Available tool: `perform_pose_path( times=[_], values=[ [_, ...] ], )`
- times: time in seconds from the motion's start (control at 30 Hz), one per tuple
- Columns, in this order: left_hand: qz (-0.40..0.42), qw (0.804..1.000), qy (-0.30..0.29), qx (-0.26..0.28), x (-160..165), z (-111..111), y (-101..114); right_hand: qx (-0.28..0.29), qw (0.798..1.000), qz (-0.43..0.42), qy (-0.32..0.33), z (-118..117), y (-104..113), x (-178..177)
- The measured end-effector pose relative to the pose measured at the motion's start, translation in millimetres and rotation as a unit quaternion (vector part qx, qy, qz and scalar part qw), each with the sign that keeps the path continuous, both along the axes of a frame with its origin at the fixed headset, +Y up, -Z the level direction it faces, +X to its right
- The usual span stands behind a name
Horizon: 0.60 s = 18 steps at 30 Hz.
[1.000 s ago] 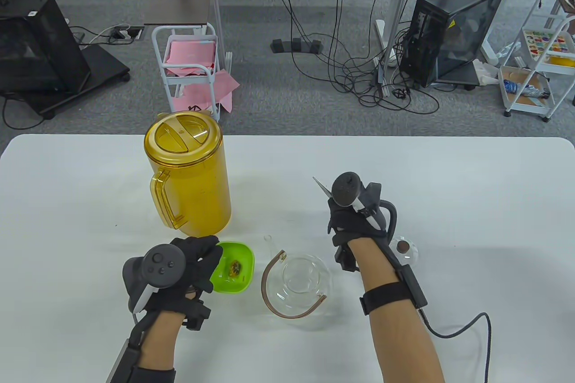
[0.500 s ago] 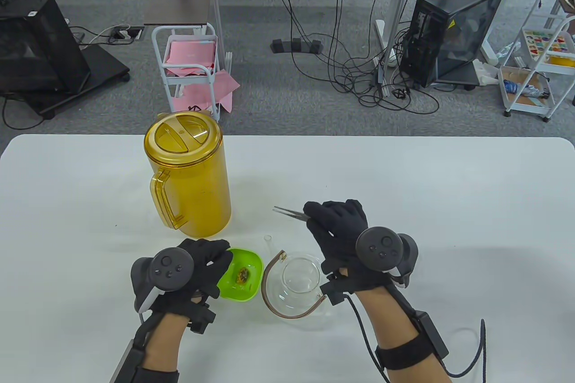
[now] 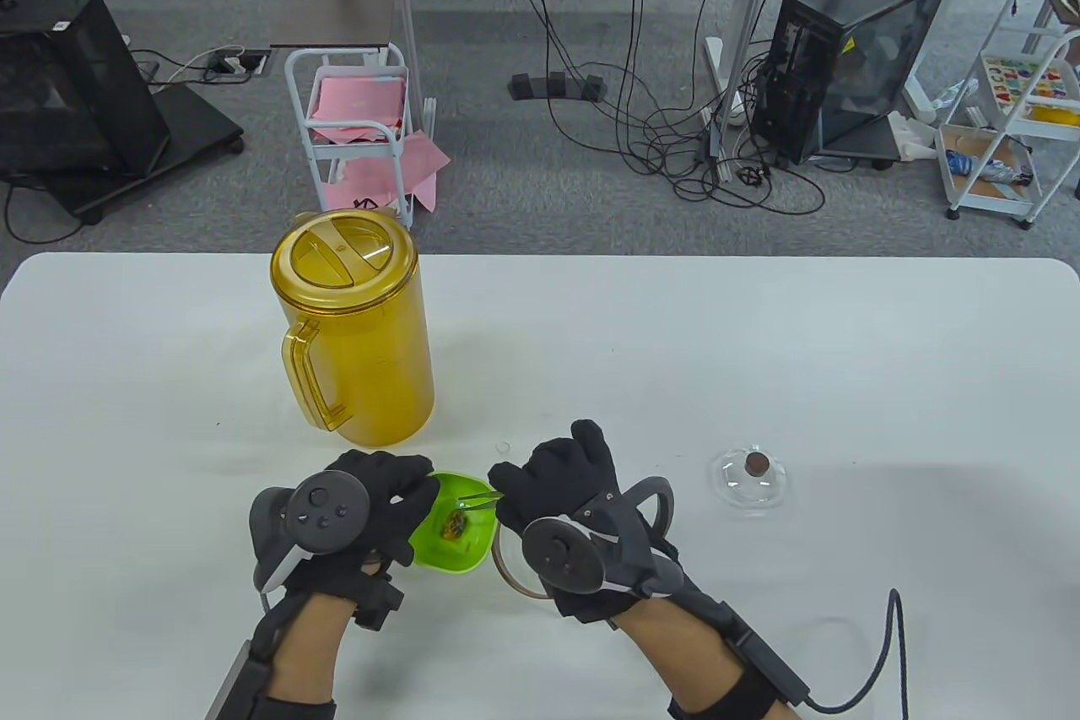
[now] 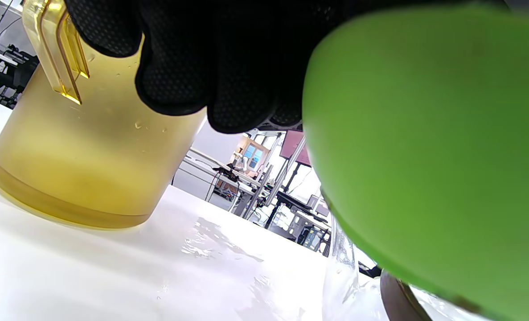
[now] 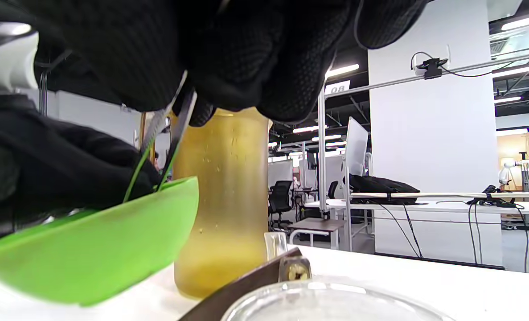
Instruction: Make chrysanthemum tea
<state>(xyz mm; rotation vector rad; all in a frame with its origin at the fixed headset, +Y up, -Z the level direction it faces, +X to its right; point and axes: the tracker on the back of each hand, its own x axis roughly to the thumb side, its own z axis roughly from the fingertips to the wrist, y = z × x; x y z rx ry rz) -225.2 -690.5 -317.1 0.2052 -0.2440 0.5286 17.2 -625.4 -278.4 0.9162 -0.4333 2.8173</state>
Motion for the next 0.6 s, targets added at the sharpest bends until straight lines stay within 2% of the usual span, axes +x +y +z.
perform_pose_path(
  times=[0.3, 0.6],
  values=[
    [0.0, 1.0, -0.003, 0.007, 0.8, 0.8, 1.1, -0.002, 1.0, 0.029, 0.001, 1.8, -5.9, -11.3],
    [-0.005, 1.0, -0.004, 0.003, 1.9, 1.6, 1.3, -0.005, 0.999, -0.042, 0.006, -2.0, -8.1, -0.2]
  ],
)
